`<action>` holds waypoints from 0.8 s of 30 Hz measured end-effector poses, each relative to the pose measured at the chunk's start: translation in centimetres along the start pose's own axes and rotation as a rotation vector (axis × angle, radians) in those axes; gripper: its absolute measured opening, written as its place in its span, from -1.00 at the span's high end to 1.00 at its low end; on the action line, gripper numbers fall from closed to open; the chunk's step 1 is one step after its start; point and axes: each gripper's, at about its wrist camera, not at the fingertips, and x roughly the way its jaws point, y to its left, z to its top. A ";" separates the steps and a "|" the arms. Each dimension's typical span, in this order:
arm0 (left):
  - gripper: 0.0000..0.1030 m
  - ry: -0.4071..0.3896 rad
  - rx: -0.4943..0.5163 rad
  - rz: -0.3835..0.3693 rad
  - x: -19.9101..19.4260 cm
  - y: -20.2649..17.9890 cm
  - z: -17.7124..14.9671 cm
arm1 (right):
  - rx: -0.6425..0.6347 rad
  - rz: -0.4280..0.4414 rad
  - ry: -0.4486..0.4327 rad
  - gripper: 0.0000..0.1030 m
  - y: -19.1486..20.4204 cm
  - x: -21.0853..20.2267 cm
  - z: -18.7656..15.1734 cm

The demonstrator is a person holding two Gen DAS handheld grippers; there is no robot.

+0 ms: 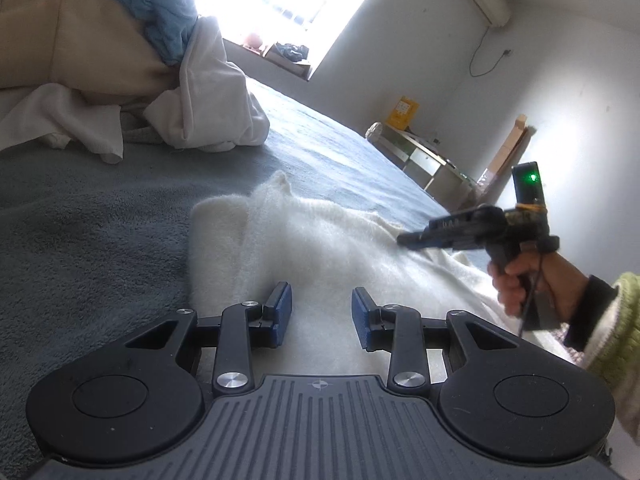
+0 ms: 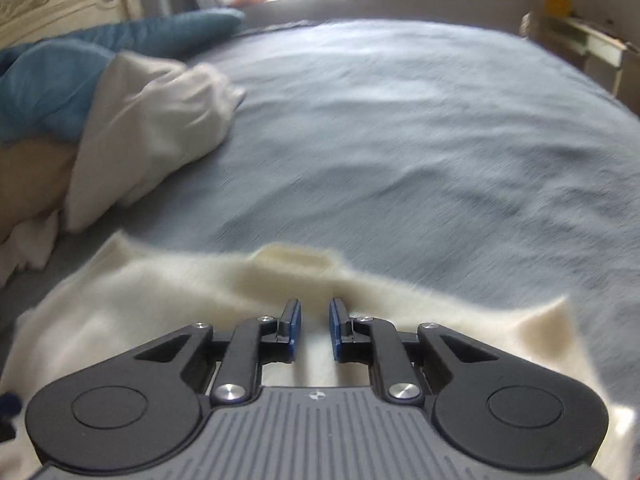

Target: Fold clothes

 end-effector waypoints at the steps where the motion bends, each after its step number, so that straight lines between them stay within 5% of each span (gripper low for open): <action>1: 0.35 0.000 -0.003 -0.001 0.0 0.0 0.0 | 0.020 -0.049 -0.026 0.63 -0.6 -0.6 0.4; 2: 0.35 0.001 -0.005 -0.003 0.0 0.1 0.0 | 0.040 -0.095 -0.052 0.57 -1.3 -1.2 0.7; 6: 0.35 0.001 -0.012 -0.007 -0.1 0.2 0.0 | 0.160 0.012 -0.074 0.57 -4.5 -4.7 0.7; 9: 0.35 -0.002 -0.010 -0.008 -0.1 0.2 0.0 | 0.166 0.135 0.085 0.45 -5.6 -4.3 -0.8; 11: 0.35 -0.004 -0.007 -0.006 0.0 0.1 -0.1 | 0.200 0.139 0.186 0.48 -6.2 -2.8 -2.3; 15: 0.35 -0.005 -0.004 -0.005 0.0 0.0 -0.1 | 0.264 0.053 0.085 0.95 -9.5 -2.2 -2.7; 18: 0.35 -0.005 -0.010 -0.009 0.0 0.1 -0.1 | 0.327 -0.116 -0.006 0.85 -12.1 -3.1 -1.9; 20: 0.35 -0.004 -0.017 -0.012 0.0 0.2 -0.1 | 0.318 -0.175 -0.052 0.59 -12.9 -4.3 -1.6; 24: 0.35 -0.003 -0.019 -0.012 0.1 0.2 0.0 | 0.329 -0.009 -0.055 0.55 -12.7 -6.9 -2.5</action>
